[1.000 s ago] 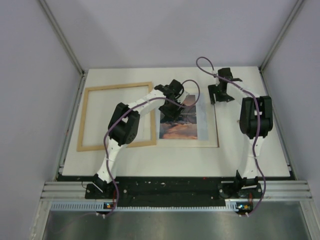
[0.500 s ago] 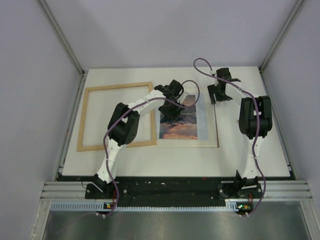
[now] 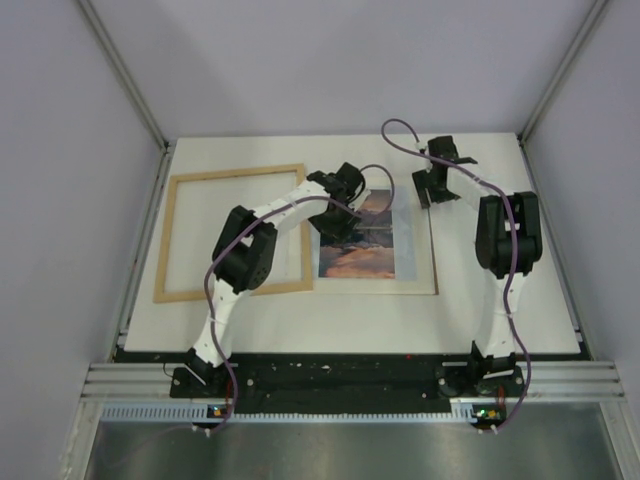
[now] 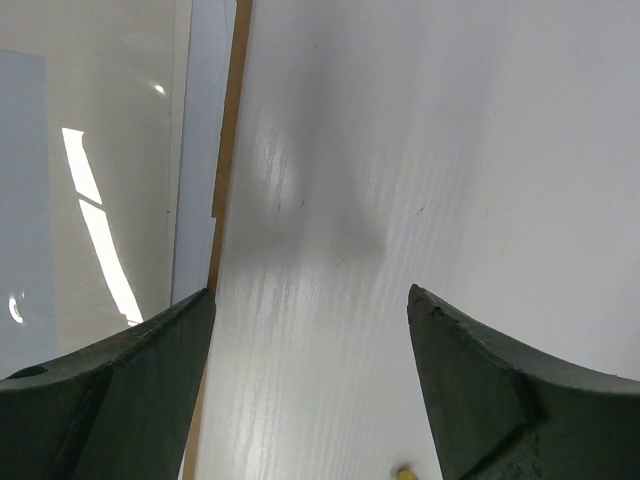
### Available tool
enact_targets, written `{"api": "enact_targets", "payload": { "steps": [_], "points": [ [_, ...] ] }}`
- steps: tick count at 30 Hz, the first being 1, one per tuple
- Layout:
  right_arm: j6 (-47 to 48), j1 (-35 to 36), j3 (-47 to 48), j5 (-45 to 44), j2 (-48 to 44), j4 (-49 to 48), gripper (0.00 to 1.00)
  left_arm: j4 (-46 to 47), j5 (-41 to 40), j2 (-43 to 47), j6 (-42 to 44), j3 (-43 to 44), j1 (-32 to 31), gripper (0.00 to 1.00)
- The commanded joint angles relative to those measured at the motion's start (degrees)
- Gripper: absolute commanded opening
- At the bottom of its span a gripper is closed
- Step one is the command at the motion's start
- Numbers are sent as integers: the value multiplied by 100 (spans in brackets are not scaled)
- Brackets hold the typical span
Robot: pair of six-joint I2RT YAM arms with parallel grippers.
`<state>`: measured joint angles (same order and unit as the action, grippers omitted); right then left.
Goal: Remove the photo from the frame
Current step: Remove the photo frame item from the photo frame.
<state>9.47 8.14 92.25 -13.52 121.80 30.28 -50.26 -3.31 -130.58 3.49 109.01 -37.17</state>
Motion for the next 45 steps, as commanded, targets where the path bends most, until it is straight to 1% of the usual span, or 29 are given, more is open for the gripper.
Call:
{"api": "enact_targets", "payload": {
  "steps": [1,6,8,10,12,14,17,22,28,39,43,45],
  "points": [
    [177,3,-251,-406,564,118,79,-221,-521,464,170,-292,60,71],
    [283,3,-216,-529,573,127,79,-213,-645,569,196,-503,96,71],
    [283,3,-207,-433,556,127,79,-125,-383,744,196,-486,131,71],
    [204,3,-190,-126,424,171,79,-11,-136,920,214,-407,140,71],
    [90,12,-102,103,354,276,79,95,14,1096,231,-328,157,71],
    [37,64,-23,121,266,311,78,157,58,1228,249,-267,148,71],
    [54,205,83,7,230,338,78,139,41,1377,267,-214,166,71],
    [11,390,241,-72,467,461,78,130,59,1536,196,-363,201,71],
    [-112,460,188,77,547,470,78,175,85,1685,214,-548,210,71],
    [-253,451,180,-221,37,382,78,183,94,1729,205,-512,245,71],
    [-288,460,162,-160,2,364,78,192,76,1764,187,-582,271,71],
    [-332,460,127,-125,-24,356,78,236,-81,1782,170,-653,333,71]
  ]
}}
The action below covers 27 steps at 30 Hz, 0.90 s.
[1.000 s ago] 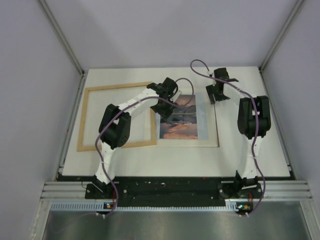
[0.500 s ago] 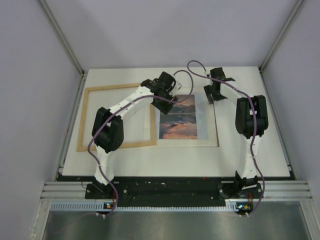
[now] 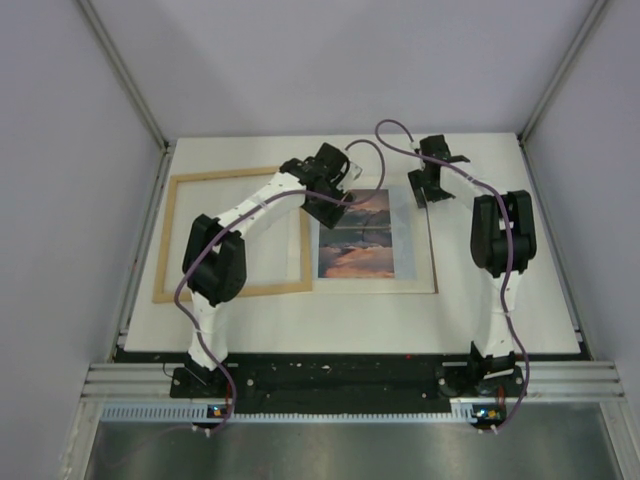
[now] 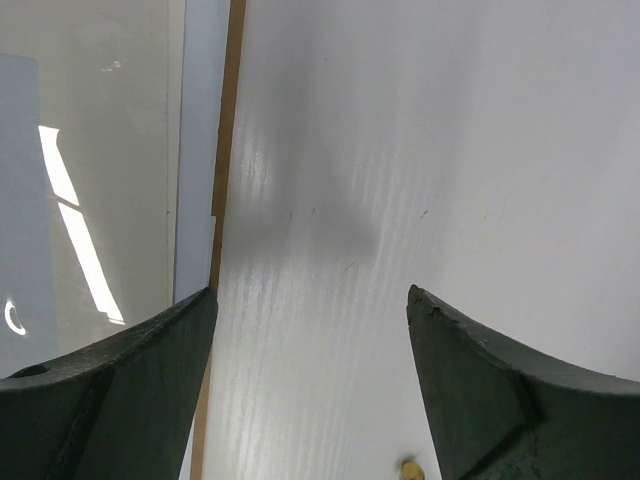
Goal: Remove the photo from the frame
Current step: Remove the photo frame item from the photo frame.
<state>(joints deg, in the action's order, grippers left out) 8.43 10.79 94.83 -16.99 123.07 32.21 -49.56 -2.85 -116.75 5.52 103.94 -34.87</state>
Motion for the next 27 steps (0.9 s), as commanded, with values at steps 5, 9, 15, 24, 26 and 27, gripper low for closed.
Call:
{"api": "enact_targets", "payload": {
  "steps": [5,9,15,24,26,27],
  "points": [
    [-236,248,-219,170,-292,67,78,131,-690,241,-139,-146,419,71],
    [-236,266,-237,144,-336,58,78,174,-883,135,-183,-321,709,71],
    [-262,266,-342,187,-388,5,78,657,-509,73,-25,-813,1157,71],
    [-289,257,-675,275,-459,-118,78,764,2418,-471,-305,-717,2300,71],
    [-306,231,-763,275,-459,-153,78,764,2762,-647,-341,-665,2458,71],
    [-315,222,-807,284,-450,-171,78,772,2964,-726,-341,-665,2511,71]
  ]
}}
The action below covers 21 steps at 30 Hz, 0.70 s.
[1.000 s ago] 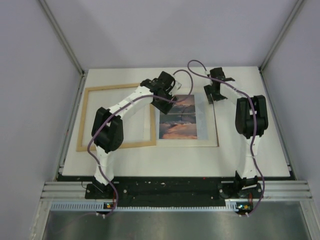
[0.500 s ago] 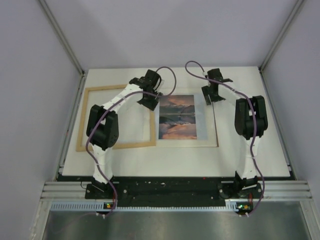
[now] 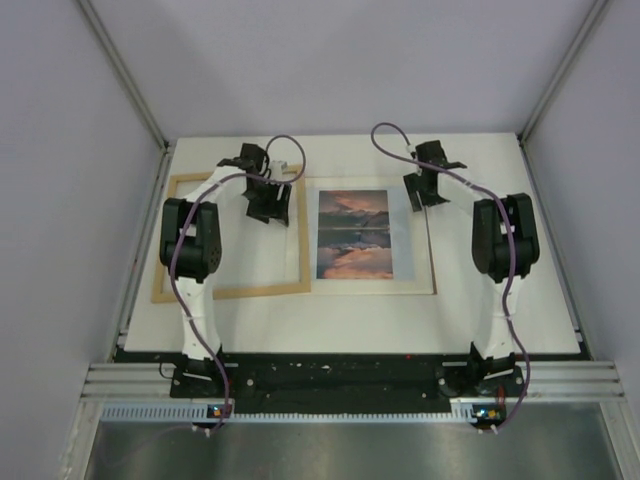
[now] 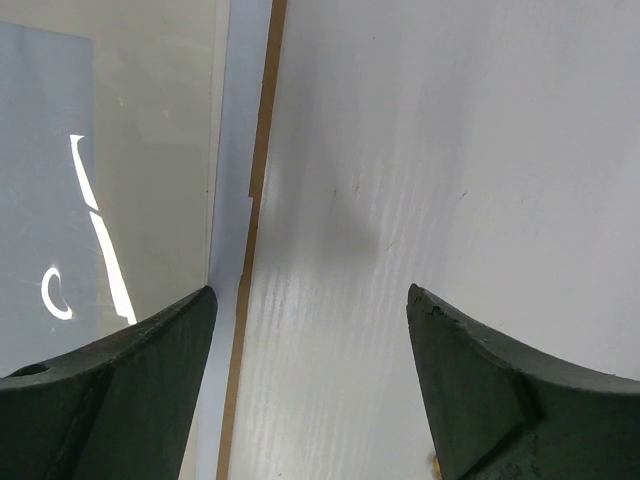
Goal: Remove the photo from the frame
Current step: Remove the photo frame item from the photo frame.
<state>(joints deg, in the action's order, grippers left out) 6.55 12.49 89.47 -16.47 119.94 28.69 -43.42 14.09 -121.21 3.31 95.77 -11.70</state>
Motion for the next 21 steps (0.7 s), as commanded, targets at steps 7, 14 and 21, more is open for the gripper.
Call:
{"api": "enact_targets", "payload": {
  "steps": [7,14,21],
  "points": [
    [-206,-89,-465,337,12,58,78,185,2642,-939,-155,276,362,71],
    [-215,-107,-606,443,100,-56,78,-263,2906,-1466,-287,785,476,70],
    [-189,-115,-597,469,144,-47,78,-510,3319,-1599,-665,628,520,70]
  ]
}}
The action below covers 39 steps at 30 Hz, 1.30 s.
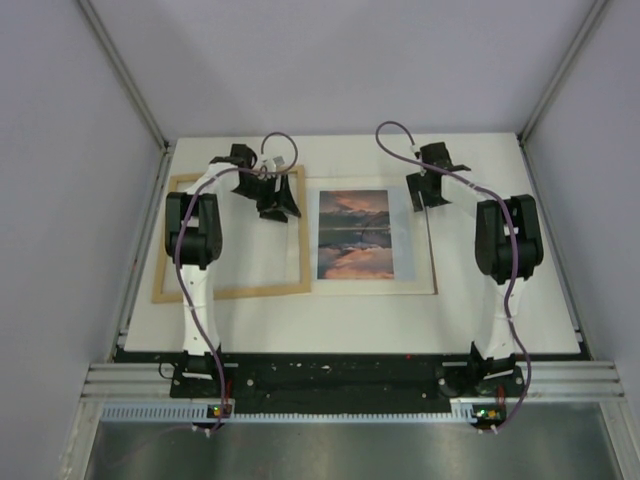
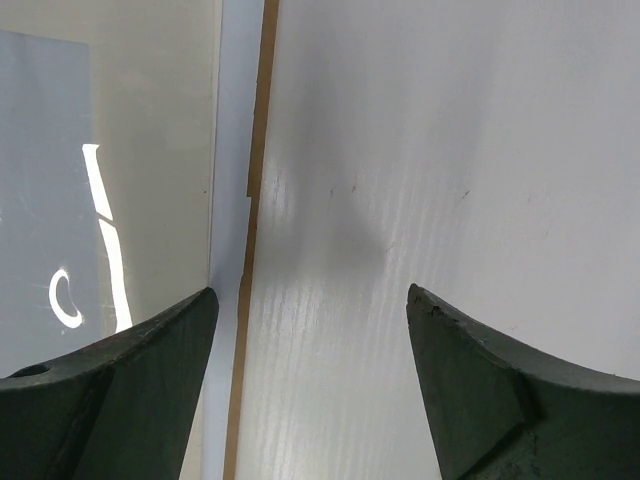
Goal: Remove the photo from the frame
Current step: Remove the photo frame item from the photo frame.
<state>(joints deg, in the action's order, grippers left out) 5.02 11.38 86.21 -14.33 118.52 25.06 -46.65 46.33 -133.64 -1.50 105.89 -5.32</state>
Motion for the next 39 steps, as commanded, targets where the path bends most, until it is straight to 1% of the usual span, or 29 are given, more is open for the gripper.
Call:
{"api": "enact_targets", "payload": {
  "steps": [1,6,7,11,14,15,22,26,33,39],
  "points": [
    [-27,-4,-298,255,303,315,78,-151,96,-338,-219,-489,-118,70],
    [-36,-30,-333,299,347,315,78,-63,52,-364,-316,-788,-92,69],
    [-36,-30,-351,308,347,315,78,-54,-9,-347,-334,-832,-92,67],
    [-18,-30,-404,325,417,315,78,165,-290,-154,-465,-1105,-92,66],
    [-27,-30,-421,430,523,333,78,271,-536,-83,-711,-1114,-92,68],
    [-27,-39,-395,439,523,324,77,340,-502,-65,-764,-1131,-101,67],
    [-18,-30,-395,492,541,351,77,1008,192,-109,-1335,-1324,-92,61],
    [-27,-30,-369,545,558,351,77,1631,780,-92,-1756,-1491,-92,55],
    [-27,-30,-333,633,593,368,77,2853,1475,154,-2328,-1887,-83,53],
    [-27,-30,-342,668,585,394,77,3180,1458,216,-2504,-2002,-83,51]
  ]
}}
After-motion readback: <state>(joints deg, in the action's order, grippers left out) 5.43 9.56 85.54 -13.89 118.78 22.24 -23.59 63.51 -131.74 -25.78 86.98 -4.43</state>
